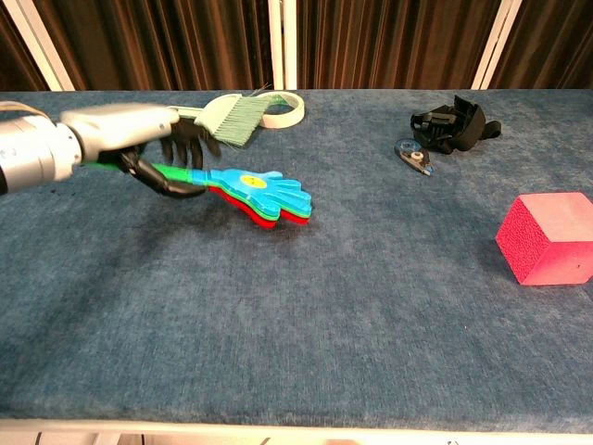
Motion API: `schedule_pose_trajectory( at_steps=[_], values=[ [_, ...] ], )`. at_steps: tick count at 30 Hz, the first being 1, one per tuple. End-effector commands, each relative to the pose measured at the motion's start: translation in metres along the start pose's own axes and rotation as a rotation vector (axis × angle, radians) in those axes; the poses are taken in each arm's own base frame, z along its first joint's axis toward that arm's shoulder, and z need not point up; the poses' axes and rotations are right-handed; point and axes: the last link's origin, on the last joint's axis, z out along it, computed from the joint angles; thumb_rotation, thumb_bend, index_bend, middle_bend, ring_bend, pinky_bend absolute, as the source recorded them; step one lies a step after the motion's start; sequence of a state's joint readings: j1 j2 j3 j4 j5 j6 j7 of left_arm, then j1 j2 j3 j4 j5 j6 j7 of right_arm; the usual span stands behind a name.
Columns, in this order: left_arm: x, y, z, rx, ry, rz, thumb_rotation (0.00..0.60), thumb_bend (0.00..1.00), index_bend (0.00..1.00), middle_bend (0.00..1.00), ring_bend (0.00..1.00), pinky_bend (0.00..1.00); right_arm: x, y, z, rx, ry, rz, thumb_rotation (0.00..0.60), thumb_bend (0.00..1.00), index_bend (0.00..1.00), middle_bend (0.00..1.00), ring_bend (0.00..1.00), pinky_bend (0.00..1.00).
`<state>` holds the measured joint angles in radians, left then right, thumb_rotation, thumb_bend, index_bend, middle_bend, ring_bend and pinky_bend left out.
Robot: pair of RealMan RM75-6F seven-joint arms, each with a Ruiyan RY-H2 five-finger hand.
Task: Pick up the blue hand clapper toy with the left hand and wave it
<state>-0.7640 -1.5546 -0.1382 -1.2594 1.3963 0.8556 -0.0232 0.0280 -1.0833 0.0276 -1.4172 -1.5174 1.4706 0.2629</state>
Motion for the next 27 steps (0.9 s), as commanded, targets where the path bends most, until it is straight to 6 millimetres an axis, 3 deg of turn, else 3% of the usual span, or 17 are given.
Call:
schedule_pose_trajectory(
  at_steps=[1,8,11,16,21,27],
  values=[
    [0.017,-0.014,-0.015,0.032,0.059,0.025,0.371,0.14,0.0,0.0,0.0,0.0,0.001,0.0,0.0,0.002,0.006,0.002,0.6,0.3,0.0,0.0,0.0,0.0],
    [0.03,-0.046,-0.057,0.093,0.125,0.089,0.492,0.14,0.0,0.0,0.0,0.0,0.0,-0.003,0.0,0.014,0.009,0.005,0.6,0.3,0.0,0.0,0.0,0.0],
    [0.033,-0.059,-0.082,0.132,0.15,0.097,0.517,0.14,0.0,0.0,0.0,0.0,0.001,-0.005,-0.001,0.018,0.013,0.008,0.6,0.3,0.0,0.0,0.0,0.0],
    [0.034,-0.079,-0.136,0.216,0.183,0.097,0.435,0.15,0.0,0.0,0.0,0.0,0.002,-0.008,-0.002,0.019,0.024,0.008,0.6,0.29,0.0,0.0,0.0,0.0],
    [0.029,-0.093,-0.19,0.323,0.235,0.082,0.422,0.17,0.0,0.0,0.0,0.0,-0.004,-0.015,0.0,0.021,0.016,0.001,0.6,0.27,0.0,0.0,0.0,0.0],
    [0.012,-0.095,-0.232,0.365,0.249,0.076,0.421,0.19,0.0,0.0,0.0,0.0,-0.009,-0.023,0.003,0.034,-0.006,-0.017,0.6,0.27,0.0,0.0,0.0,0.0]
  ],
)
